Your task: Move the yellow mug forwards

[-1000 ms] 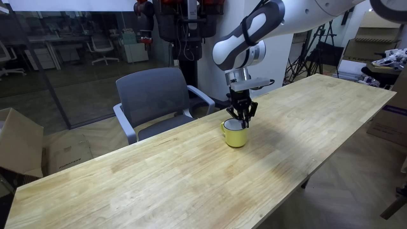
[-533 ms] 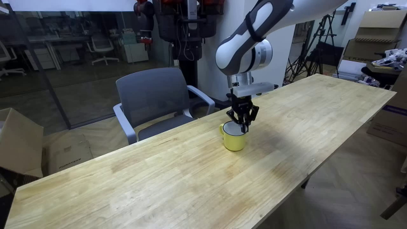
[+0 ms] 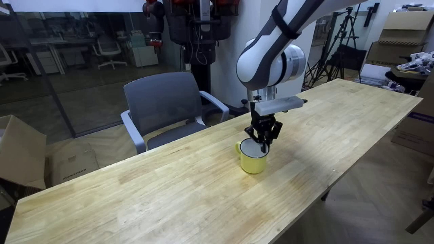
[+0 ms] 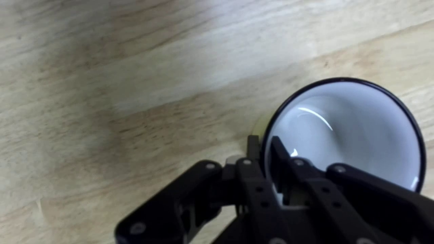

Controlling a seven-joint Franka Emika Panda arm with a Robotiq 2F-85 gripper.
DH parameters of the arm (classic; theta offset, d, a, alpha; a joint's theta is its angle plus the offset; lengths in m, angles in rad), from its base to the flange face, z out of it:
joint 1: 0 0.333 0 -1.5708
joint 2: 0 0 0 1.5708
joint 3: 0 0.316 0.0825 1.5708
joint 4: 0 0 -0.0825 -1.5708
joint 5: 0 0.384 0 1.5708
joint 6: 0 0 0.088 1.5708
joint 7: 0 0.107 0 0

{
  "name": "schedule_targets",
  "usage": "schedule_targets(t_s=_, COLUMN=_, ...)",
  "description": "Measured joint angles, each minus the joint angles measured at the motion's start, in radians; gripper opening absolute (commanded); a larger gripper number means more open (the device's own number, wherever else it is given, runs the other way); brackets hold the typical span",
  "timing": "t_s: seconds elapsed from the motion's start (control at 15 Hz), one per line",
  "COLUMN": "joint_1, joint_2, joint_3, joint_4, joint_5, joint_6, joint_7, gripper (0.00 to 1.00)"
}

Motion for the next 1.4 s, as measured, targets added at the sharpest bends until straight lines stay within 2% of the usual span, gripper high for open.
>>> schedule_targets(t_s=0.33, joint_1=0.003, joint_2=-0.07, joint_3=0.044, joint_4=-0.152, joint_5=0.027, joint_6=-0.004, joint_7=-0.002, gripper=0.03)
schedule_targets(t_s=0.6, joint_1=0.0, joint_2=-0.094, joint_3=0.048, joint_4=-0.205, joint_5=0.056, joint_6=0.014, joint_7=-0.002, gripper=0.03)
schedule_targets(t_s=0.67, joint_1=-0.002, joint_2=-0.096, joint_3=0.048, joint_4=-0.21, joint_5=0.061, joint_6=0.017, joint_7=-0.002, gripper=0.36)
schedule_targets(t_s=0.8, joint_1=-0.006, joint_2=-0.099, joint_3=0.048, joint_4=-0.218, joint_5=0.07, joint_6=0.017, joint_7=-0.002, gripper=0.44)
schedule_targets(t_s=1.33, joint_1=-0.021, joint_2=-0.114, joint_3=0.04, joint_4=-0.257, joint_5=0.074, joint_6=0.018, joint_7=-0.002, gripper=0.98)
schedule_targets(t_s=1.4, joint_1=-0.021, joint_2=-0.125, joint_3=0.037, joint_4=-0.263, joint_5=0.074, joint_6=0.02, joint_7=-0.002, gripper=1.0)
